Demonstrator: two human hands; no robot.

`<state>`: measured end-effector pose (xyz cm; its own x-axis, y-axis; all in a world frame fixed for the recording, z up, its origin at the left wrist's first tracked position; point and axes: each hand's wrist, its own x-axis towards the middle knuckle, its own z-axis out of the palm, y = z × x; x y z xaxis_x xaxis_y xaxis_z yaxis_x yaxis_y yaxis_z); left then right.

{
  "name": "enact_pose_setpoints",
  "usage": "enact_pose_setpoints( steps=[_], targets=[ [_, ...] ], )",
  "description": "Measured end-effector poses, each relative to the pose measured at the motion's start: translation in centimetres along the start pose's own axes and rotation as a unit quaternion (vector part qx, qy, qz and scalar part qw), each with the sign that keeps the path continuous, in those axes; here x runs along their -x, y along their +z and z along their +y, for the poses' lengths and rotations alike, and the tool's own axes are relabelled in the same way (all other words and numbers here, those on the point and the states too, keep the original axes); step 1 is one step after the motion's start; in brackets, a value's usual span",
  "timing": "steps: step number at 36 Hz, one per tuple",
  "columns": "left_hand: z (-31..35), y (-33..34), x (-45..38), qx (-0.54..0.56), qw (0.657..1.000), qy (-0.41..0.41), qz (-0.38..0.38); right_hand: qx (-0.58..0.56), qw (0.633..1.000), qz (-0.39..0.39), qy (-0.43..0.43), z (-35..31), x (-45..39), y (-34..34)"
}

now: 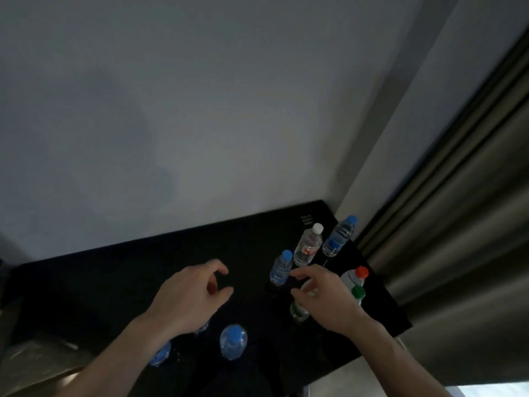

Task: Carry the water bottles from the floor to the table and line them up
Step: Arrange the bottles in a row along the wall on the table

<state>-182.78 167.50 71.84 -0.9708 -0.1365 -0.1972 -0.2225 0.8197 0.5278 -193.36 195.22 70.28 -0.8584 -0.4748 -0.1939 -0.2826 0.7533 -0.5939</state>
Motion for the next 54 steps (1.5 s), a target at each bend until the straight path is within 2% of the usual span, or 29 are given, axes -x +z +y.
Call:
enact_pose_setpoints(
  steps=[9,18,25,34,42,48,54],
  targets=[
    [6.0,4.2,-6.2,0.025,0.999,0.003,0.027,-0.041,0.999,0.026,-0.01,7.4,-3.9,-6.6],
    [13.8,8.6,-14.2,0.027,0.998,-0.053,0.019,-0.017,1.0,0.016,0.013,18.4,-10.1,-13.0],
    [17.2,11.9,-18.8,0.036,0.994,-0.1,0.036,0.002,1.0,0.006,0.015,24.0,-16.8,-15.0],
    [18.5,15.4,-19.3,0.014,0.991,-0.131,0.022,0.018,0.997,-0.07,0.011,24.9,-21.6,-14.1],
    [18.4,18.0,-18.4,0.033,0.985,-0.172,0.006,0.019,0.999,-0.007,-0.039,24.4,-21.8,-12.5],
    [18.6,18.3,-19.8,0.022,0.983,-0.173,0.049,0.029,0.998,-0.017,-0.058,24.8,-22.4,-12.2],
    [20.1,17.7,-24.1,0.001,0.988,-0.128,0.087,0.017,0.996,-0.053,-0.065,24.4,-22.4,-12.2]
  ],
)
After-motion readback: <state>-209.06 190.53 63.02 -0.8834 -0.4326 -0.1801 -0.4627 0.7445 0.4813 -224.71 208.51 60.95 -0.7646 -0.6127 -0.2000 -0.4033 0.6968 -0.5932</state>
